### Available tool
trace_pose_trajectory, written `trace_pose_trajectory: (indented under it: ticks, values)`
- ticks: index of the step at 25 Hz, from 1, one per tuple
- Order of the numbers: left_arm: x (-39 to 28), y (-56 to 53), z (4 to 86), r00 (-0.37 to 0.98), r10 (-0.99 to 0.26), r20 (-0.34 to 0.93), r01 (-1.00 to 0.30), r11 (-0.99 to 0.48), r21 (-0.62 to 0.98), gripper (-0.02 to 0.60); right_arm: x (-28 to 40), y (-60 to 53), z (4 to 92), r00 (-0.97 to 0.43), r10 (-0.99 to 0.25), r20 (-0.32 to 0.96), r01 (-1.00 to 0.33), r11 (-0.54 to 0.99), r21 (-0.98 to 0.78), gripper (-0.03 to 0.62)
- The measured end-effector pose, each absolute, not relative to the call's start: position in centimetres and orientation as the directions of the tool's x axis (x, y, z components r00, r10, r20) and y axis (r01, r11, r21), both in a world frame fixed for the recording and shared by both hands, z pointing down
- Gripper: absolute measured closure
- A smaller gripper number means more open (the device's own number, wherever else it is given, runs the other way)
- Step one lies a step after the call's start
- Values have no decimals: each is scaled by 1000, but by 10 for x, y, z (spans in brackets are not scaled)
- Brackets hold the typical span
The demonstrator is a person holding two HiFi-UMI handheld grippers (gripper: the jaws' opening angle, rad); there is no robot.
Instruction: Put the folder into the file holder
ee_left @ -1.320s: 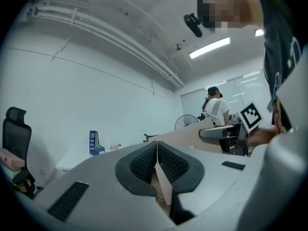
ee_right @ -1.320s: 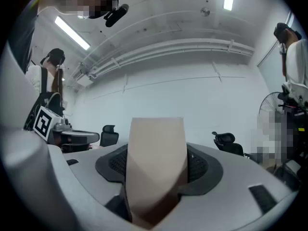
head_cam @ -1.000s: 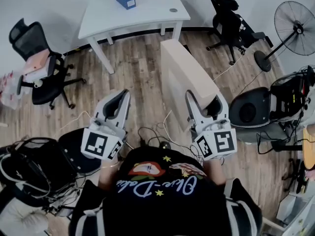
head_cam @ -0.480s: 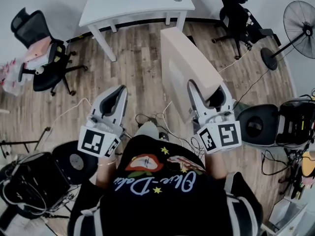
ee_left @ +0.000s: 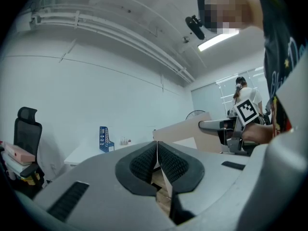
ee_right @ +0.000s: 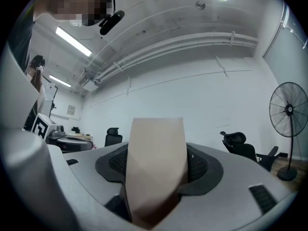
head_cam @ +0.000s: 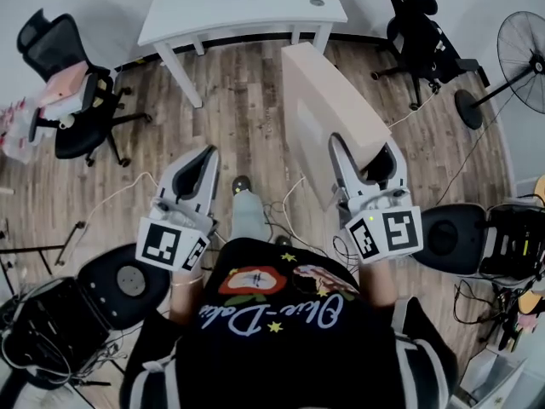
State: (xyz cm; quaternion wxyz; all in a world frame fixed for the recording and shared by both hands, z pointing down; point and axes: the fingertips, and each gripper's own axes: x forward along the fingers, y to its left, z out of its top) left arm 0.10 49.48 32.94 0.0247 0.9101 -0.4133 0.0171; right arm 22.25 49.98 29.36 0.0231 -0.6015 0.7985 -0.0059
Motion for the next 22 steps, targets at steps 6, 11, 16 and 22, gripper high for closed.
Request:
trace_pose_trajectory:
  ticks: [6, 11, 16, 22]
  values:
    - [-10, 441, 344, 657, -754, 23, -754, -655, 50, 577, 211, 450, 301, -279, -960, -35, -960, 280, -13, 321]
    - [-31, 380, 349, 658, -753, 12, -752, -657, 50, 577, 196, 390, 299, -262, -964, -37, -965, 263, -21, 321]
    - [-45, 324, 353, 676, -736, 21, -736, -674, 62, 577, 182, 336, 294, -232, -972, -30, -972, 233, -15, 321]
    - [-76, 262, 355, 683, -730, 14, -729, -681, 71, 577, 161, 277, 290, -198, -980, -26, -980, 198, -17, 321]
